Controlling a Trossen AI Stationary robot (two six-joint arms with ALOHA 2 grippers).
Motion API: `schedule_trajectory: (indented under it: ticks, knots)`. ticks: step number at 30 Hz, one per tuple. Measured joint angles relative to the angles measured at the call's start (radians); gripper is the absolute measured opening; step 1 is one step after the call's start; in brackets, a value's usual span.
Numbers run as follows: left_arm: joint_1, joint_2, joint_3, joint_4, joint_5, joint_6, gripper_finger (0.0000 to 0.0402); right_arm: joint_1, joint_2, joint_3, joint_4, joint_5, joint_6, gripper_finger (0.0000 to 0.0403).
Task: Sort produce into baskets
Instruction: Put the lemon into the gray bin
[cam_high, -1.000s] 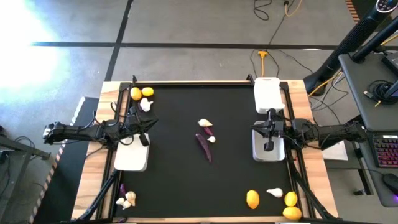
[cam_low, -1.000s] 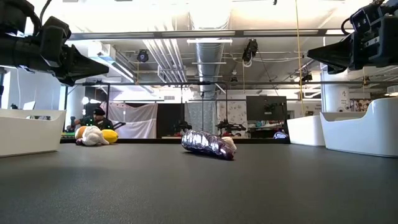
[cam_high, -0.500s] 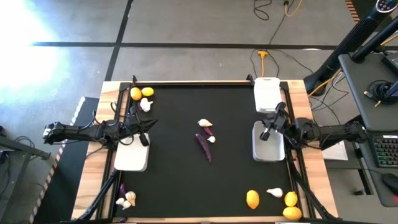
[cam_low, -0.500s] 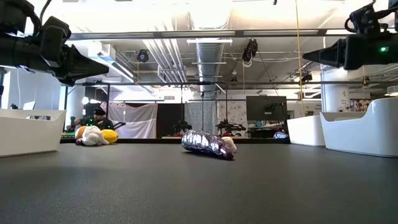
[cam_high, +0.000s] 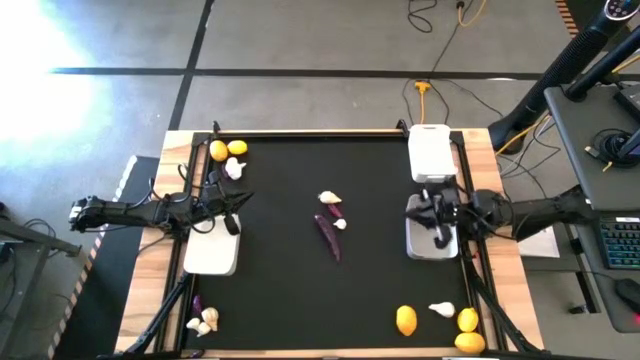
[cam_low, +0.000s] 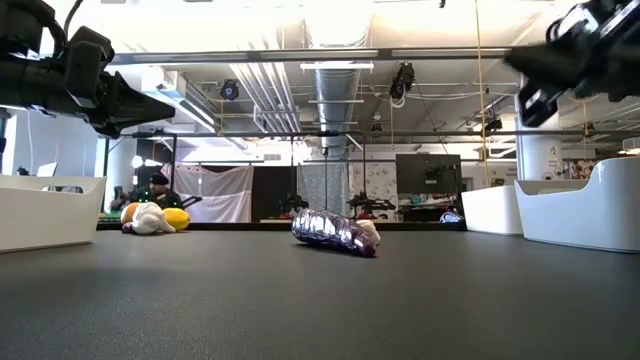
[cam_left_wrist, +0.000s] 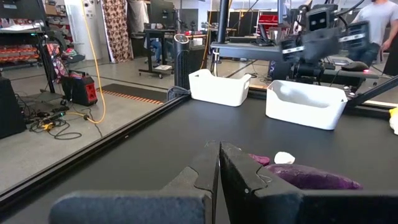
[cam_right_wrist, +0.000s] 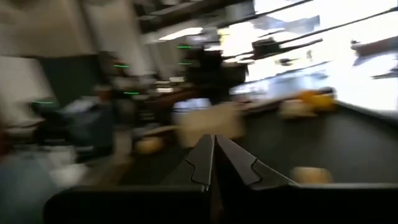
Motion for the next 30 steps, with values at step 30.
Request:
schedule_trajectory:
  ticks: [30]
  knots:
    - [0.0, 0.003, 0.0, 0.0, 0.0, 0.0, 0.0, 0.43, 0.689, 0.358, -0.123, -0.25, 0.271, 0.0027]
